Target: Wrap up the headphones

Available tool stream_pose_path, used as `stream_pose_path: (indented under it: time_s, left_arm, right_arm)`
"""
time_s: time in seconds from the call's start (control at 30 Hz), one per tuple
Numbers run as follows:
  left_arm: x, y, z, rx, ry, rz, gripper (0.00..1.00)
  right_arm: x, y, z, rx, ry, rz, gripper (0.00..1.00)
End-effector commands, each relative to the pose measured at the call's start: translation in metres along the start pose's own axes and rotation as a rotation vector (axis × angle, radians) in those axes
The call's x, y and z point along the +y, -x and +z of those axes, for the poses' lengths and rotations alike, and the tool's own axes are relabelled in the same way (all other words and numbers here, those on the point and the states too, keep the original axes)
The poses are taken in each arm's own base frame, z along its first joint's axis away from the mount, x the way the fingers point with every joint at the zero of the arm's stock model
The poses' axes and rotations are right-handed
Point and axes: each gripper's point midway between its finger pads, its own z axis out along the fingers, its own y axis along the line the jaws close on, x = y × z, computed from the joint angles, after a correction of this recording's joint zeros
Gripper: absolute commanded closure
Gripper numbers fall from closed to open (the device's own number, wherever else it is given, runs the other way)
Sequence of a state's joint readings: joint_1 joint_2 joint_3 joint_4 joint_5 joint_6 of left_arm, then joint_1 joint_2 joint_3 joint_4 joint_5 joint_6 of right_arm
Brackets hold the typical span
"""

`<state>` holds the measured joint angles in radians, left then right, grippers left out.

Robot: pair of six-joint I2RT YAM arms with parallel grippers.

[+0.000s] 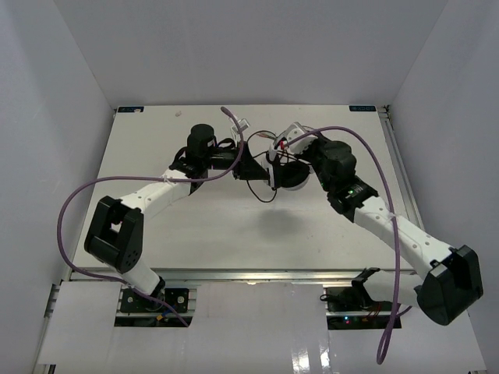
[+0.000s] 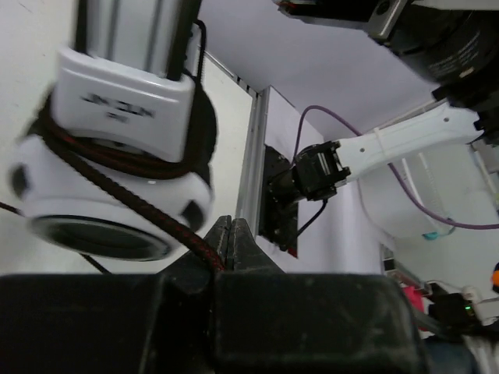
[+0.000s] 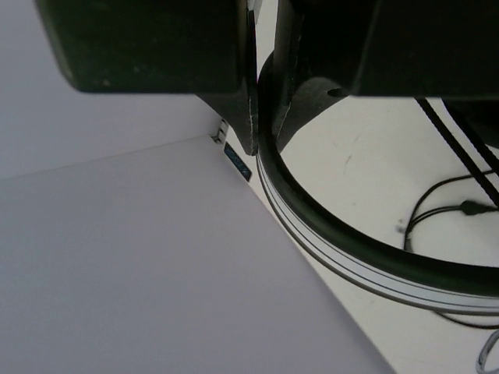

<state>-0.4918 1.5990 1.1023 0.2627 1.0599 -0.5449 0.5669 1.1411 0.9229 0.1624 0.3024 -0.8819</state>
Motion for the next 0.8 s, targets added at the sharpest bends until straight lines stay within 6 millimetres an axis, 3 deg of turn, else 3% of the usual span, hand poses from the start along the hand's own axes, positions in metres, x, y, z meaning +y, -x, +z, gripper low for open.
stream_pose_path:
  time_s: [0.0, 0.07, 0.2, 0.27, 0.33, 0.4, 0.5, 0.57, 0.63, 0.77]
  left_arm:
    - [-0.031, 0.038, 0.003, -0.087, -0.030, -0.110, 0.87]
    - [-0.032, 0.044, 0.008, -0.116, -0.017, -0.141, 0.81]
    - [-0.040, 0.037, 0.026, -0.153, 0.002, -0.121, 0.65]
    - [-0.040, 0.028, 0.037, -0.159, 0.031, -0.068, 0.63]
    - [-0.046, 0.013, 0.054, -0.164, 0.030, -0.012, 0.63]
    - [-0.047, 0.012, 0.062, -0.250, 0.051, 0.068, 0.63]
    - [-0.039, -0.030, 0.075, -0.247, 0.082, 0.129, 0.62]
    - [-0.030, -0.045, 0.081, -0.258, 0.121, 0.154, 0.61]
    - [-0.032, -0.059, 0.091, -0.250, 0.123, 0.191, 0.61]
    - [-0.016, -0.076, 0.100, -0.246, 0.147, 0.211, 0.67]
  right_arm:
    - [-0.080, 0.010, -0.013, 0.091, -0.524, 0.143, 0.92]
    - [-0.074, 0.005, -0.003, 0.145, -0.525, 0.240, 0.92]
    - [-0.048, 0.007, 0.021, 0.198, -0.419, 0.472, 0.92]
    - [-0.042, 0.020, 0.035, 0.187, -0.359, 0.600, 0.92]
    - [-0.023, 0.018, 0.045, 0.257, -0.256, 0.658, 0.92]
    - [-0.018, 0.030, 0.050, 0.237, -0.163, 0.750, 0.92]
    - [-0.041, 0.042, 0.051, 0.200, -0.127, 0.894, 0.92]
    - [-0.051, 0.037, 0.048, 0.204, -0.092, 0.956, 0.92]
    - [-0.061, 0.041, 0.043, 0.179, -0.054, 1.036, 0.92]
    - [-0.076, 0.052, 0.029, 0.104, 0.105, 1.239, 0.92]
